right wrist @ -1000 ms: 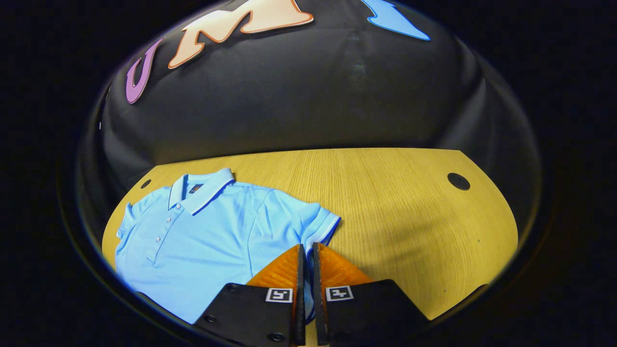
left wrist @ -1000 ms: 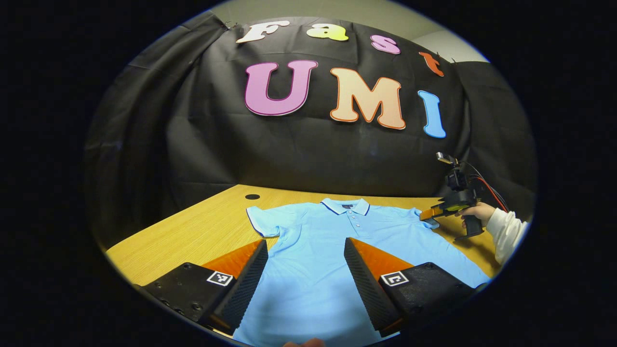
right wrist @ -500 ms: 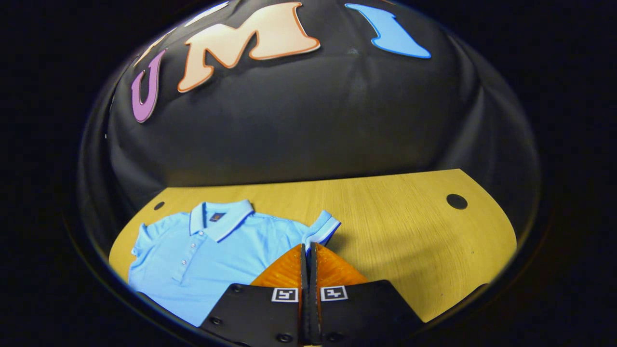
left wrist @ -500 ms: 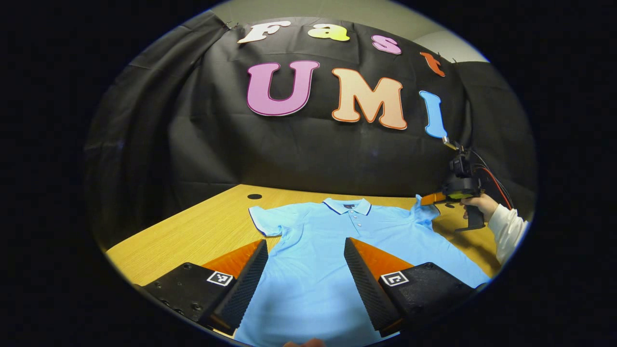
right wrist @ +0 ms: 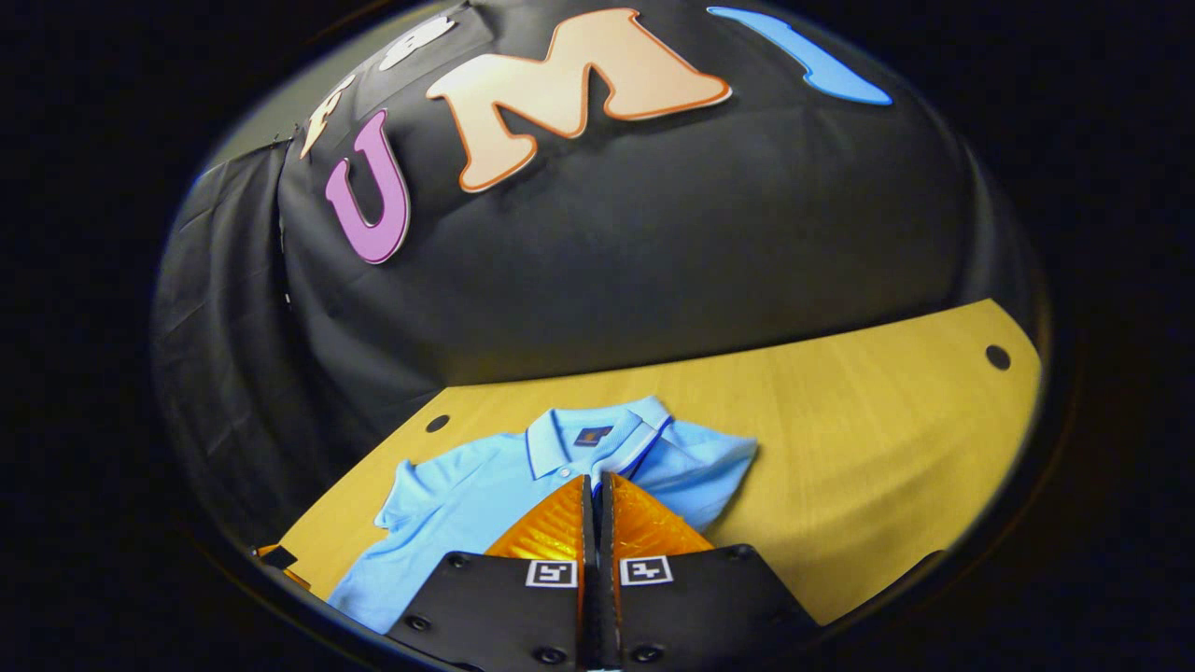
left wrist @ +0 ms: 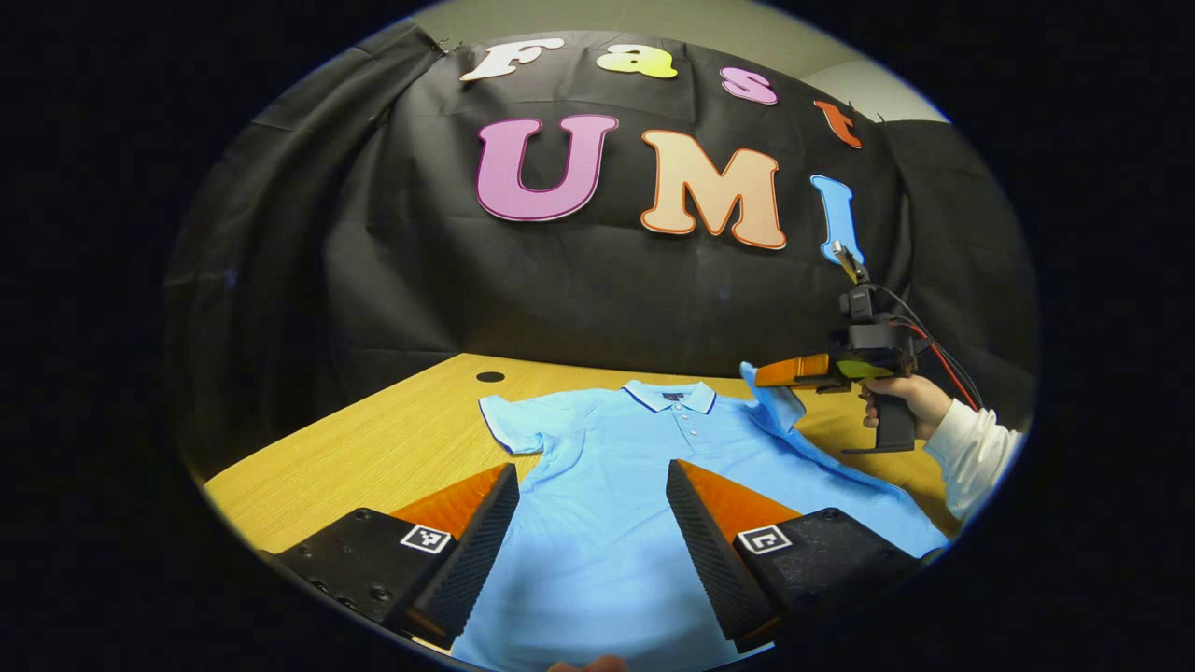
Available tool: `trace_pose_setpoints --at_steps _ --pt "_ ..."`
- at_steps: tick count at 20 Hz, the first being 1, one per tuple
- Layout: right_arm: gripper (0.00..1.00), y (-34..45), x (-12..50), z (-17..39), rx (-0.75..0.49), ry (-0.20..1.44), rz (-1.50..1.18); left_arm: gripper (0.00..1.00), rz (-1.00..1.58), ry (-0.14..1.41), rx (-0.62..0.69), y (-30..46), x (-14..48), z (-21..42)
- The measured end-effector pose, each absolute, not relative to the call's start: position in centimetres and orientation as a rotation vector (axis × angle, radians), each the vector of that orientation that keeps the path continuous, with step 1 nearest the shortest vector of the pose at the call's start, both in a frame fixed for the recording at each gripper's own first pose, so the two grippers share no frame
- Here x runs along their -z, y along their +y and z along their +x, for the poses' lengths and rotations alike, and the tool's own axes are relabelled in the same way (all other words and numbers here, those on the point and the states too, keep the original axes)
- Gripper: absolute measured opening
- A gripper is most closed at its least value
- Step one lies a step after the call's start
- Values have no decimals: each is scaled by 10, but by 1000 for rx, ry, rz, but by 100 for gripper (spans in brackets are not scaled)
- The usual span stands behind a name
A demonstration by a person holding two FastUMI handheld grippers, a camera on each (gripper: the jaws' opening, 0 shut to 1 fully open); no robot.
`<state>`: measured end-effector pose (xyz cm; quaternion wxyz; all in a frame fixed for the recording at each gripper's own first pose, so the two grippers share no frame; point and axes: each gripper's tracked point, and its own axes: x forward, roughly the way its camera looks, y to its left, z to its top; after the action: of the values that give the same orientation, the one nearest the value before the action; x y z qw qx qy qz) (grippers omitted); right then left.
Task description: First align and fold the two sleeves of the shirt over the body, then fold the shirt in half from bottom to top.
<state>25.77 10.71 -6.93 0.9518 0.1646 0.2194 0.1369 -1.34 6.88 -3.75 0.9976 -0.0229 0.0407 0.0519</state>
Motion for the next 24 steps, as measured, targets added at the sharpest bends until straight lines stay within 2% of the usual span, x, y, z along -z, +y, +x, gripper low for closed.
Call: trace_pose_setpoints --at_steps 6,8,9,11,14,16,24 --pt "4 147 100 242 -360 590 463 95 -46 82 -118 70 40 -12" --pt "9 160 98 233 -423 631 540 95 -52 85 -113 71 40 -12" --pt "17 166 98 228 -453 646 560 95 -51 88 -111 71 40 -12" --pt "60 164 99 220 -473 651 526 95 -53 93 -111 71 42 -11" --pt "94 148 97 207 -449 612 423 95 -82 111 -94 71 43 -11" --pt "97 137 91 189 -434 591 388 95 -88 124 -91 75 46 -7" --pt "97 88 64 111 -361 437 282 94 -71 178 -71 123 41 58"
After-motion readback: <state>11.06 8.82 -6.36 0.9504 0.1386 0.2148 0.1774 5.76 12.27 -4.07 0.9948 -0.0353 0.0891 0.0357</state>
